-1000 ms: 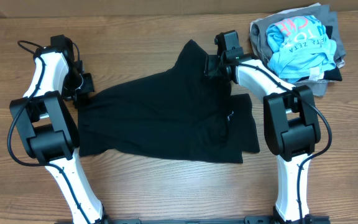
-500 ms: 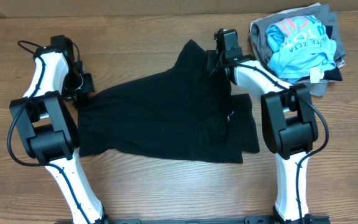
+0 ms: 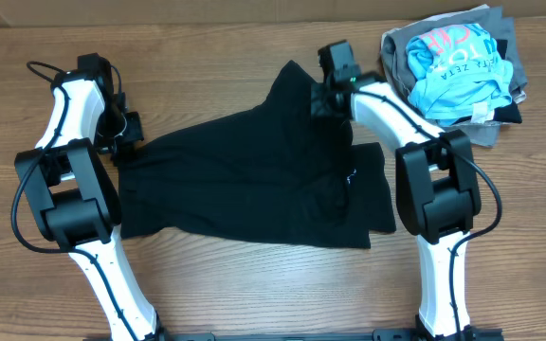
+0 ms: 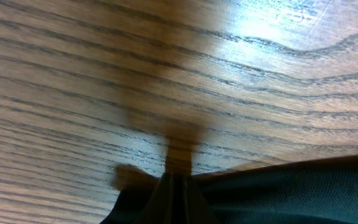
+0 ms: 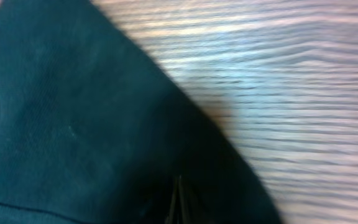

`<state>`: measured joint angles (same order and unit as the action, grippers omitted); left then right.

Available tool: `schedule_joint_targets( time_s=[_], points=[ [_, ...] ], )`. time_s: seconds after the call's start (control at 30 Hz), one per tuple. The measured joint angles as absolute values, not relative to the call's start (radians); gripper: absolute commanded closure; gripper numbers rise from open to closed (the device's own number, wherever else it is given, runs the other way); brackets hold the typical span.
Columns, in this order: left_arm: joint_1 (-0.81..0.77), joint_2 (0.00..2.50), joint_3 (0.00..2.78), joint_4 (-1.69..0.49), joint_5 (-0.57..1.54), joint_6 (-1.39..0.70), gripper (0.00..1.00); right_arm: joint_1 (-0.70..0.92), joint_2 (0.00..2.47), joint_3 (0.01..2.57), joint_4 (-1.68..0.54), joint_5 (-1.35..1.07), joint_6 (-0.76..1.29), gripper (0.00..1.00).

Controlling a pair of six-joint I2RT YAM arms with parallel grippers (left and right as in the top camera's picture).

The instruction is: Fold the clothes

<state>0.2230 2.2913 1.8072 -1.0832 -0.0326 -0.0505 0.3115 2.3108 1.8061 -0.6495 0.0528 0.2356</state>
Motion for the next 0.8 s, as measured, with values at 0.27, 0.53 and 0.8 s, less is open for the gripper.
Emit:
schedule_joint_targets(
  time_s=[0.27, 0.53, 0.8],
  points=[
    [0.223, 2.291, 1.807, -1.067, -0.039, -0.051, 0.96, 0.300, 2.283, 1.970, -0.736, 0.006, 0.176, 0.22],
    [0.223, 2.291, 1.807, -1.066, -0.042, -0.051, 0.96, 0.393, 2.297, 1.975, -0.572, 0.034, 0.118, 0.06],
    [0.223, 2.291, 1.807, -1.066, -0.042, -0.051, 0.96, 0.427, 2.442, 1.977, -0.427, 0.126, 0.106, 0.07]
  ],
)
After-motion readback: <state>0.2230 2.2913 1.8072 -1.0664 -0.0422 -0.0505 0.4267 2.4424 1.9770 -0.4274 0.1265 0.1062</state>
